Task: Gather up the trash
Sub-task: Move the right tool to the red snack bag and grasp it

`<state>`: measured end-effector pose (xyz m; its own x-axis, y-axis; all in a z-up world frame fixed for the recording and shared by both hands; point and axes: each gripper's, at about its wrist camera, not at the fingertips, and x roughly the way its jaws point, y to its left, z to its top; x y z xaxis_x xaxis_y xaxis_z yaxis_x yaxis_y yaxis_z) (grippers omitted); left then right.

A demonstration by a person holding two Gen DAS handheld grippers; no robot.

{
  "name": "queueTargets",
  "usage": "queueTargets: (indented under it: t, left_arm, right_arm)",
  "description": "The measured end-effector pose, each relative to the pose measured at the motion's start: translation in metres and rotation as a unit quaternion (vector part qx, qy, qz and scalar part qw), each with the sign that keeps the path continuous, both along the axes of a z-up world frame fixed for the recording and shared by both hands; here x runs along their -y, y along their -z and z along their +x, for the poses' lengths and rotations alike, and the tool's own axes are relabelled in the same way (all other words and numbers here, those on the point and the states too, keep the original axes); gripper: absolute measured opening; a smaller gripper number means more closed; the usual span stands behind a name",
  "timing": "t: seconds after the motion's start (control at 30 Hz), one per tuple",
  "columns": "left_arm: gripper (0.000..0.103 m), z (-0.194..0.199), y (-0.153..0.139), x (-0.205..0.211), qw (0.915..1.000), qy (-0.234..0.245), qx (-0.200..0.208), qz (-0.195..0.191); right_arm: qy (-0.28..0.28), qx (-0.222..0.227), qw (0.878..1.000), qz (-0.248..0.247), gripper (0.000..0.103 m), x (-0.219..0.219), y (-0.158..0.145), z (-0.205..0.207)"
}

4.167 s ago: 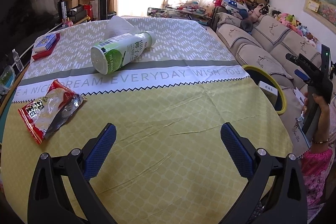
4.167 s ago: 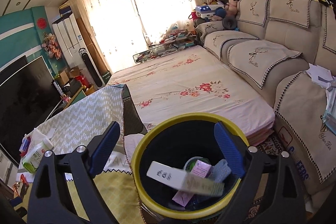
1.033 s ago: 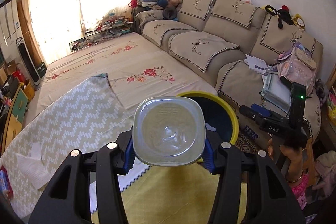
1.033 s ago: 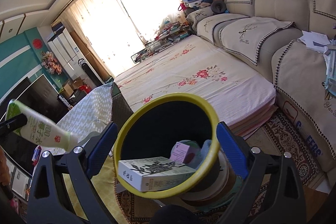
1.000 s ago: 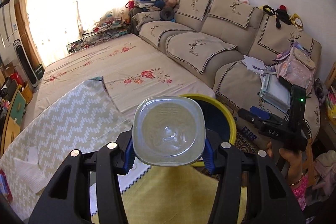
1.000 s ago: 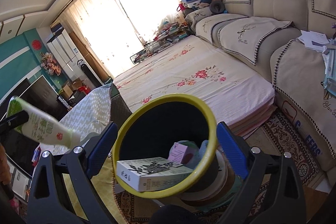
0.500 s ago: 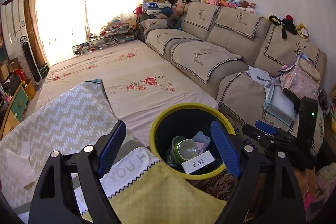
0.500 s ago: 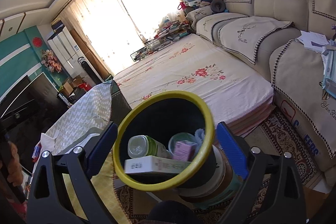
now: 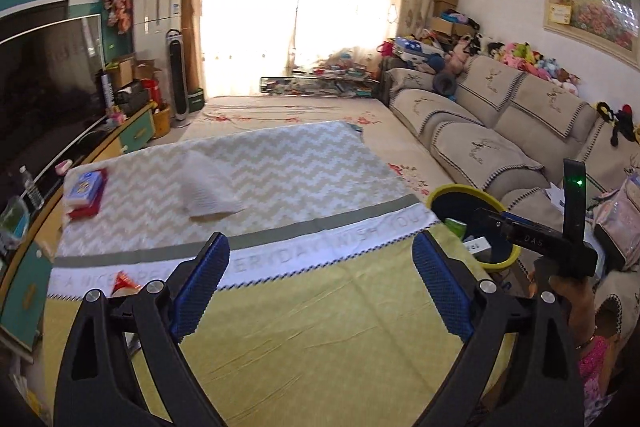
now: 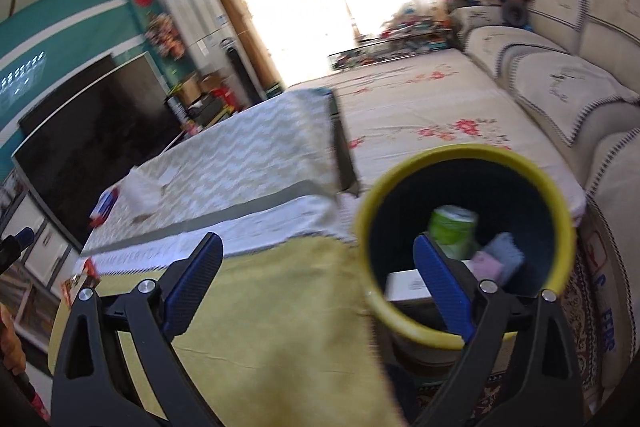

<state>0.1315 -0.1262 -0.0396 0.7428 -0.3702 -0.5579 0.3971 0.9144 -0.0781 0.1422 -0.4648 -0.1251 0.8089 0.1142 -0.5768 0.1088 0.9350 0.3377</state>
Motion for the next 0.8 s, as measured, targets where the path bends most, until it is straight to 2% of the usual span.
queueTargets:
  t: [0.13,0.27,0.4,0.53,0.8]
  left_arm:
    - [0.091,-0.016,0.001,-0.072,0.9978,-0.065,0.005,-0.014]
    - [0.091,-0.03,-0.007,-0.132,0.9915,-0.126,0.018,-0.025]
    - [0.092,-0.046,-0.015,-0.18,0.9824,-0.18,0.037,-0.032]
    - [0.093,-0.053,-0.015,-0.204,0.976,-0.21,0.043,-0.036]
    - [0.093,-0.054,0.0,-0.217,0.9753,-0.215,0.026,-0.046]
  right_arm:
    - [-0.079,-0.012,0.997,-0.012,0.091,-0.065,0.0,0.023]
    - [-0.169,-0.017,0.985,-0.031,0.091,-0.136,-0.002,0.036]
    - [-0.264,-0.016,0.963,-0.046,0.091,-0.206,-0.01,0.042]
    - [-0.341,-0.02,0.938,-0.055,0.091,-0.262,-0.02,0.05]
    - [-0.447,-0.042,0.89,-0.074,0.096,-0.352,-0.019,0.082]
